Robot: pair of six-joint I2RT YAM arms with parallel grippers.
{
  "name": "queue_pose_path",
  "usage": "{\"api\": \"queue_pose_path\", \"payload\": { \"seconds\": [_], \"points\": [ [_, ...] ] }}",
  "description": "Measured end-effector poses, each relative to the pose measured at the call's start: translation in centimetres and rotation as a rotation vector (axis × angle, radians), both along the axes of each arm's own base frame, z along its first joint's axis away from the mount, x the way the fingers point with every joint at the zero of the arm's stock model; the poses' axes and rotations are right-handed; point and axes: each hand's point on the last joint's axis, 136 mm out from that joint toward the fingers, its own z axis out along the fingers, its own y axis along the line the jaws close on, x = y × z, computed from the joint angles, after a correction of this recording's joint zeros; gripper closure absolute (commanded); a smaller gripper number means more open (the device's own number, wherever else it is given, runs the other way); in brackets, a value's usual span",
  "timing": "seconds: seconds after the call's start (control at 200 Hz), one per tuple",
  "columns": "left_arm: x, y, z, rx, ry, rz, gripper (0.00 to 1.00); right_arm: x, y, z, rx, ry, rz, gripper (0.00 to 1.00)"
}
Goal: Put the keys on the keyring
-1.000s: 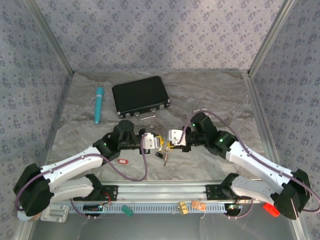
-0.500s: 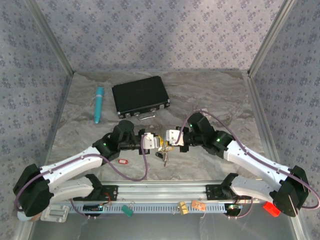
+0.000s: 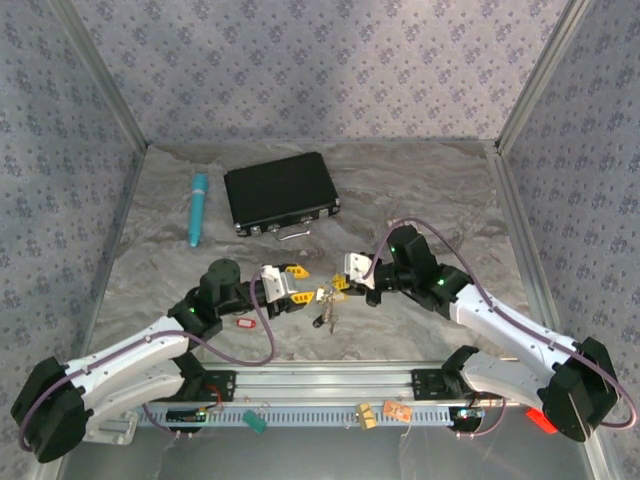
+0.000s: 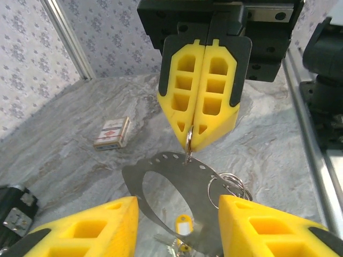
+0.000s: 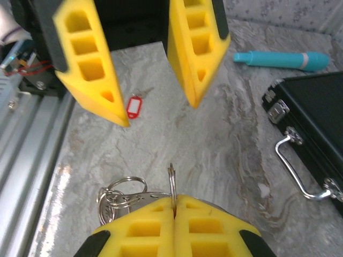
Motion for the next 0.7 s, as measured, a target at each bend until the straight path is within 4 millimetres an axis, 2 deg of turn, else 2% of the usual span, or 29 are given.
{"api": "queue_pose_path", "payload": {
  "seconds": [0.235,0.465,0.705],
  "points": [
    [-0.4,-0.8,0.3,-0.042,0.038,-0.049,0.65,-0.5,0.8,1.1,0.061,0.016,0.037,1.0],
    [-0.7,-1.1,0.9,-0.069,0.04,-0.076,0.7,-0.9,1.7,0.5,0.056,0.041,0.064,1.0],
    [-0.9,-1.2,1.0,-0.074,0.039,-0.086,0.77,-1.1,2.3,0.8,0.074,0.042,0.073,1.0]
  ]
}}
